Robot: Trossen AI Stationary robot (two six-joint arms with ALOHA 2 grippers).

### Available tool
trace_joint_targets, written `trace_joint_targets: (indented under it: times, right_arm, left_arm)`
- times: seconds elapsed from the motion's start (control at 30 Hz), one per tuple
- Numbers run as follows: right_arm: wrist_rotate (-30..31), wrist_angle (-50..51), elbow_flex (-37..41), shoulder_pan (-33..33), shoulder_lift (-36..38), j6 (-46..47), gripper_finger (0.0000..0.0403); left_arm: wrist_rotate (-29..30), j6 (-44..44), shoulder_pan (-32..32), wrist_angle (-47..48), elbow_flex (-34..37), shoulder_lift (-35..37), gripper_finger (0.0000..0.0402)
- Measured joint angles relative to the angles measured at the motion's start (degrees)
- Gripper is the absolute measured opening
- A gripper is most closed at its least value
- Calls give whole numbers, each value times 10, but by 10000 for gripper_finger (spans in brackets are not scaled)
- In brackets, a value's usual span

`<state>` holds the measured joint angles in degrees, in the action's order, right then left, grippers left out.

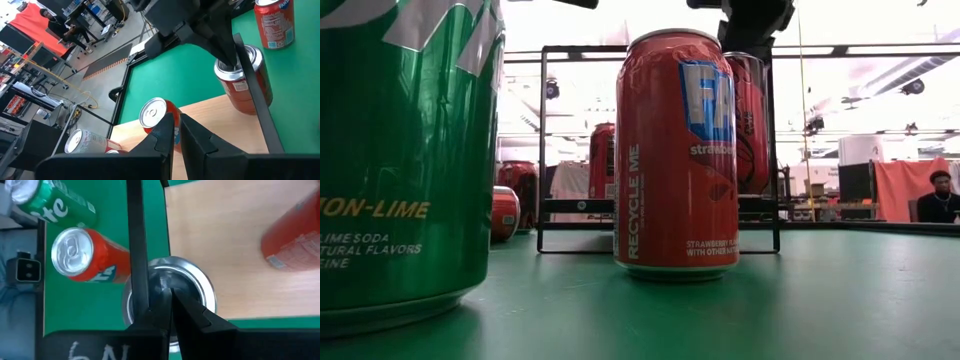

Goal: Place canned beverage on shelf
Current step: Put the red soda can on the shelf and aligned with the other red soda can

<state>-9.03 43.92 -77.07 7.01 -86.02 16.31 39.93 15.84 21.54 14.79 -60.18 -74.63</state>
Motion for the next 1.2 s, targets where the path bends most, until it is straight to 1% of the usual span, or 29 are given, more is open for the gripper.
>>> trace_joint_targets:
  times: [0.23, 0.3, 0.43, 0.6, 0.8, 1.03, 1.2]
  right_arm:
    - [1, -1, -2, -2, -20, -20, 9]
    - [14, -1, -2, -2, -16, -20, 9]
    - [59, 2, 0, -2, -5, -21, 9]
    - [84, 8, 1, -10, 2, -32, 9]
    - [93, 13, 1, -21, 3, -52, 9]
    - [94, 16, 1, -30, 3, -72, 9]
    - [119, 18, 1, -41, 3, -85, 9]
  left_arm:
    - [0, 0, 0, 1, 0, 0, 11]
    - [0, 0, 0, 2, 0, 0, 11]
    - [0, 0, 0, 6, 0, 0, 11]
    - [0, 0, 0, 10, 0, 0, 11]
    - [-2, -5, 0, 24, 0, 0, 11]
    - [-19, -19, 0, 33, 4, 2, 10]
    - [-20, -28, 0, 31, 23, 6, 1]
